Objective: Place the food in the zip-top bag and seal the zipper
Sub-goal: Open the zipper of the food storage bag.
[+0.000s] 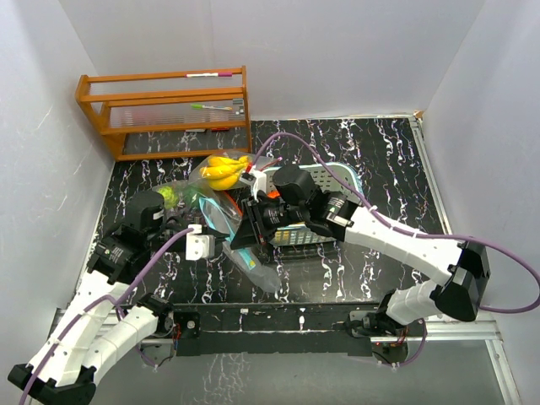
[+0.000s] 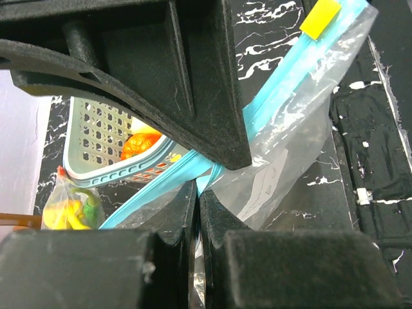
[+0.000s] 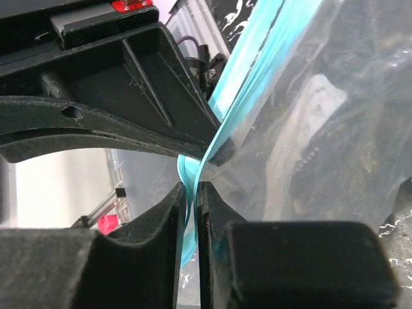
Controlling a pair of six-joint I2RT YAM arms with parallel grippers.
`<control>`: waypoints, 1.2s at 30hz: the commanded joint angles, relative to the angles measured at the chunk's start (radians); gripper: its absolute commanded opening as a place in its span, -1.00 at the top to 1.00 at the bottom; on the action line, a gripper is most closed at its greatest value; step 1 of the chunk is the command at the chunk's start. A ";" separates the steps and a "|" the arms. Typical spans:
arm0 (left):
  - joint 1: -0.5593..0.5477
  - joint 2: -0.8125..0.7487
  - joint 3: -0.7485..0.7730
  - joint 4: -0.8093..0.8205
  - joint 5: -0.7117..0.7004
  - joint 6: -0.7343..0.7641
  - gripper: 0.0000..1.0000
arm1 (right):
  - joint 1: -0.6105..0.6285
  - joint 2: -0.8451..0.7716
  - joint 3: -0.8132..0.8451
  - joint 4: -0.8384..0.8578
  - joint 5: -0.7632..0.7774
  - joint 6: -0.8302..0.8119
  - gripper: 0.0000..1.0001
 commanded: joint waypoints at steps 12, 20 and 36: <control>-0.006 -0.075 0.028 -0.077 0.005 0.006 1.00 | -0.038 -0.106 -0.025 -0.004 0.346 -0.041 0.73; -0.006 -0.079 0.015 -0.056 0.029 -0.001 1.00 | -0.042 -0.076 -0.042 0.107 0.269 -0.007 0.74; -0.005 -0.060 -0.019 -0.017 0.015 -0.002 1.00 | -0.042 -0.056 -0.012 0.191 0.081 0.048 -0.14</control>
